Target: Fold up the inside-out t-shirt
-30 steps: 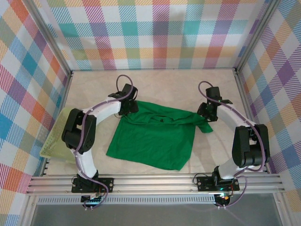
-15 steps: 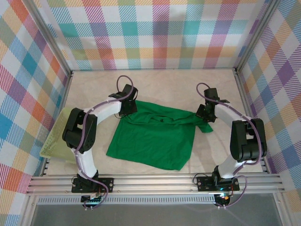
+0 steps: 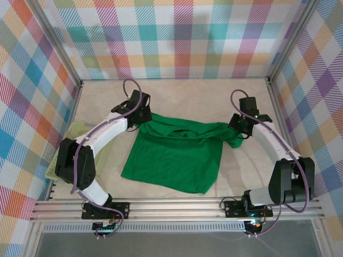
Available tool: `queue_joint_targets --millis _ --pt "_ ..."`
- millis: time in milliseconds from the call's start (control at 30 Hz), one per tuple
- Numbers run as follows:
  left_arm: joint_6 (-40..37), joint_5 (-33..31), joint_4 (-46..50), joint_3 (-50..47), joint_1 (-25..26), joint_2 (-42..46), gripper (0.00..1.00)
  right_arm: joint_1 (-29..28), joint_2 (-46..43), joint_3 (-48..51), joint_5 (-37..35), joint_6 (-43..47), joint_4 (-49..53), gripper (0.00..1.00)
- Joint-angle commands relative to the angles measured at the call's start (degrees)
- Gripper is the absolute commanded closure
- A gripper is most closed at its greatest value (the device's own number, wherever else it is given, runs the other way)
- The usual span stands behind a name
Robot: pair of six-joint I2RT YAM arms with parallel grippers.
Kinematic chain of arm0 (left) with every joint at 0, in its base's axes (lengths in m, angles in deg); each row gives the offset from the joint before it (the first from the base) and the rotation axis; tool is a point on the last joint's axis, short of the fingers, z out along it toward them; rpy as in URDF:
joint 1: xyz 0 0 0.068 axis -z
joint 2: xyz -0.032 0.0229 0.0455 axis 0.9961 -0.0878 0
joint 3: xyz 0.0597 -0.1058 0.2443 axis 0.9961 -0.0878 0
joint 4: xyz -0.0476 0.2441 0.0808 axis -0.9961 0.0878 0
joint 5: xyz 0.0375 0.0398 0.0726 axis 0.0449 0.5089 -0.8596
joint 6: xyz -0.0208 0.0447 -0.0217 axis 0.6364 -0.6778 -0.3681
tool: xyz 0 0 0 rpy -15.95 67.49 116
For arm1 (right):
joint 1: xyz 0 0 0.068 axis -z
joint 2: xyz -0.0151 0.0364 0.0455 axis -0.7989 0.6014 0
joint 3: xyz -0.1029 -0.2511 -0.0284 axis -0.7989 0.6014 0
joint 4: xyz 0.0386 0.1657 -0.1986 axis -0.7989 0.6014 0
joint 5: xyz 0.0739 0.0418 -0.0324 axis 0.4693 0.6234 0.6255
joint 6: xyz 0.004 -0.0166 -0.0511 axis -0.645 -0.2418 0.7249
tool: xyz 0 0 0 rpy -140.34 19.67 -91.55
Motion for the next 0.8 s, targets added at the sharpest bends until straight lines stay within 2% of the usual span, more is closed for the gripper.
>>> queue_joint_targets --millis 0,167,433,633,767 --pt "-0.09 -3.09 1.77 -1.33 -0.43 8.18 1.0 0.16 -8.73 -4.94 -5.3 3.09 4.35 1.0" --pt "1.15 -3.66 0.64 -2.67 -0.43 21.33 1.0 0.2 -21.62 -10.82 -6.52 4.1 6.24 1.0" --pt "3.78 5.94 -0.36 2.9 -0.41 37.03 1.0 0.15 -32.3 -24.31 1.01 5.52 5.91 1.0" --pt "6.59 12.03 0.12 9.98 -0.21 41.85 1.0 0.13 -33.83 -36.28 4.89 5.34 6.44 1.0" --pt "8.03 13.06 0.85 13.19 -0.17 40.61 1.0 0.2 -32.67 -40.11 4.74 5.68 5.05 1.0"
